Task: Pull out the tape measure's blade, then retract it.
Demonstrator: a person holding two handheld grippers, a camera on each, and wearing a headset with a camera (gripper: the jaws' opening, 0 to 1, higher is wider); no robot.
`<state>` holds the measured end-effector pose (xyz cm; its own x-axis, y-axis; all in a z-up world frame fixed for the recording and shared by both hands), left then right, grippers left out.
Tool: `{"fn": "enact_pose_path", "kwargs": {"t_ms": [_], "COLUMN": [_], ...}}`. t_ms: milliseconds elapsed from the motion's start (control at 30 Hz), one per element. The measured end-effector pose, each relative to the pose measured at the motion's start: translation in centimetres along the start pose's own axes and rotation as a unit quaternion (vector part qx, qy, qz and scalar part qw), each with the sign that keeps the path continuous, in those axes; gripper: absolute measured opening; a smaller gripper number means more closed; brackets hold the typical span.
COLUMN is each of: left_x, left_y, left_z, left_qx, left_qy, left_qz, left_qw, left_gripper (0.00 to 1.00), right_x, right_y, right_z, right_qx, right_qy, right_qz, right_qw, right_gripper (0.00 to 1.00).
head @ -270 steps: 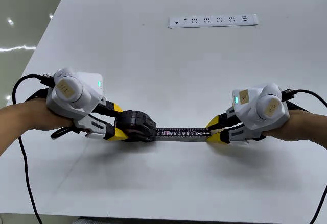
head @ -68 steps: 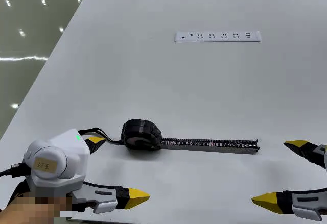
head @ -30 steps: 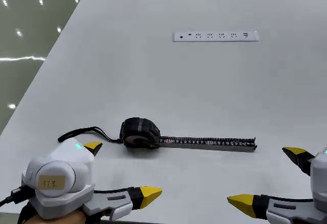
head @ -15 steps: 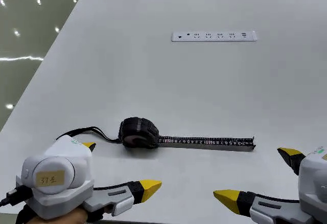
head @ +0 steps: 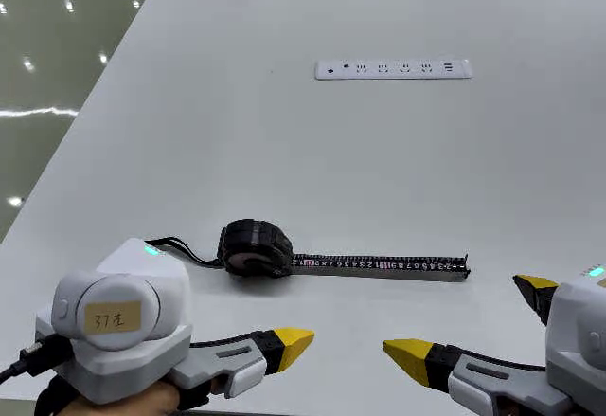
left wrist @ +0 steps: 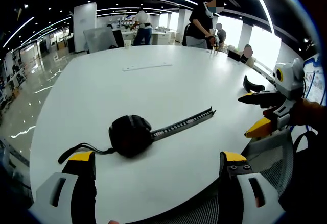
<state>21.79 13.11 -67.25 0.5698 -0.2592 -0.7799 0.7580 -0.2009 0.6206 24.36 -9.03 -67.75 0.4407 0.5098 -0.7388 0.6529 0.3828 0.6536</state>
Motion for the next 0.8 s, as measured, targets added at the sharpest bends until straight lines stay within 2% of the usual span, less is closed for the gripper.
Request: {"fn": "enact_pose_path", "kwargs": {"t_ms": [300, 800], "left_x": [0.0, 0.0], "left_y": [1.1, 1.3], "left_z": [1.2, 1.3], "left_qx": [-0.01, -0.029], "left_qy": [0.013, 0.03], "left_qz": [0.013, 0.014], "left_qw": [0.9998, 0.999], "left_gripper": [0.99, 0.99], "right_x": [-0.4, -0.6], "right_y": [0.6, 0.9], "right_z": [-0.2, -0.3], "right_qx": [0.019, 0.034], "right_qy": [-0.003, -0.006], "right_qz": [0.007, 0.008], "right_qw": [0.9998, 0.9994], "right_gripper": [0.99, 0.98]}}
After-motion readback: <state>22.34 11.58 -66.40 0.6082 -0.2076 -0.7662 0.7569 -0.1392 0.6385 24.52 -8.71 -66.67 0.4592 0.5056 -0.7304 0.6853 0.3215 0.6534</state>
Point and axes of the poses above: the centre of the closed fingertips' face, and the gripper's own axes: x roughly forward along the fingers, z roughly to its right, y roughly out of its top, the point moved 4 cm from there along -x, roughly backward along the fingers, and after that the axes turned 10 degrees about -z, right-handed, at the moved point
